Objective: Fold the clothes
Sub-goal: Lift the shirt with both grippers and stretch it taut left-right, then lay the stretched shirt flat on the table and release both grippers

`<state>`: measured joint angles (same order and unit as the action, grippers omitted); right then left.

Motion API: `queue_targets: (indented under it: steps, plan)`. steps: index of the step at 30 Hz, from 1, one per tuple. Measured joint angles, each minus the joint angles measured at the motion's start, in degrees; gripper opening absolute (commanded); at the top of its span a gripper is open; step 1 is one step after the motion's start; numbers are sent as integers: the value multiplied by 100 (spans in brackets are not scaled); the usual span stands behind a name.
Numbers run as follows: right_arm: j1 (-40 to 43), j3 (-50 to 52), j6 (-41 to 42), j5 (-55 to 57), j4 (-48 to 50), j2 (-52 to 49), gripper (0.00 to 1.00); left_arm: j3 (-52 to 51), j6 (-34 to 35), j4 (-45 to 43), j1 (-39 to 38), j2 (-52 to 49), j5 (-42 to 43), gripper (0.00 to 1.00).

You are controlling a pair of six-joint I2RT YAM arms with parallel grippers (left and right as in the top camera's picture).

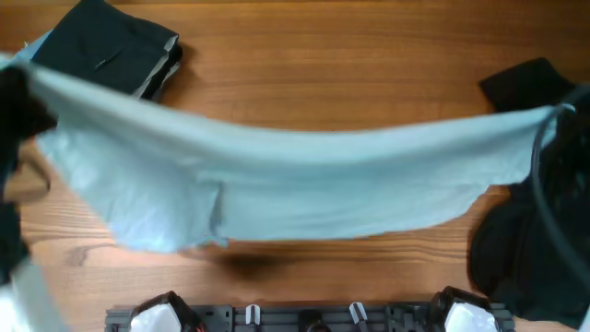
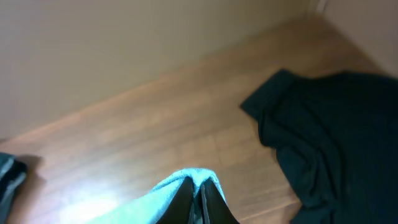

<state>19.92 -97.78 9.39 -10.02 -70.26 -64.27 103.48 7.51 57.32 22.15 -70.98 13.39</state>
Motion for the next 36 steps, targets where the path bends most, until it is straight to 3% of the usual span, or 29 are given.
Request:
queue_targets:
  steps: [7, 9, 10, 12, 13, 14, 15, 17, 22, 25, 27, 28, 30, 36]
  plan:
    - [0, -4, 26, -282, 619, -2575, 4, -26, -142, -1163, -1010, -2647, 22, 6]
    - [-2, -2, 44, -448, 1027, -3289, 10, -42, -155, -1696, -1202, -3309, 22, 10]
    - [-2, 2, 70, -592, 1451, -3825, 24, -42, -164, -2002, -1285, -3602, 22, 16]
    - [-24, 4, 103, -715, 1825, -4251, 49, -76, -199, -2544, -1458, -4197, 15, 41]
    - [-39, 2, 76, -782, 2155, -4465, 58, -74, -223, -2848, -1506, -4356, 11, 59]
    - [-59, 0, 85, -828, 2415, -4673, 62, -61, -219, -3147, -1582, -4614, 20, 83]
    - [-81, 0, 83, -866, 2498, -4817, 65, -61, -251, -3248, -1626, -4771, 15, 91]
    - [-133, 2, -44, -944, 2691, -5145, 68, -63, -229, -3381, -1731, -5119, 17, 98]
    - [-61, 2, -155, -970, 2564, -5243, 68, -76, -227, -3327, -1784, -5292, -24, 100]
    - [149, 0, -205, -1064, 1884, -5139, 68, -70, -225, -2693, -1657, -5060, -52, 93]
    - [258, 2, -293, -1084, 1248, -5014, 67, -68, -212, -1878, -1561, -4806, -72, 84]
    - [293, 2, -354, -1099, 1021, -4937, 66, -61, -256, -1451, -1526, -4669, -107, 73]
    - [299, 2, -522, -1102, 529, -4736, 66, -55, -278, -638, -1486, -4391, -129, 63]
    - [273, 4, -885, -1121, -271, -3464, 71, -35, -448, 1615, -1482, -4000, -160, 59]
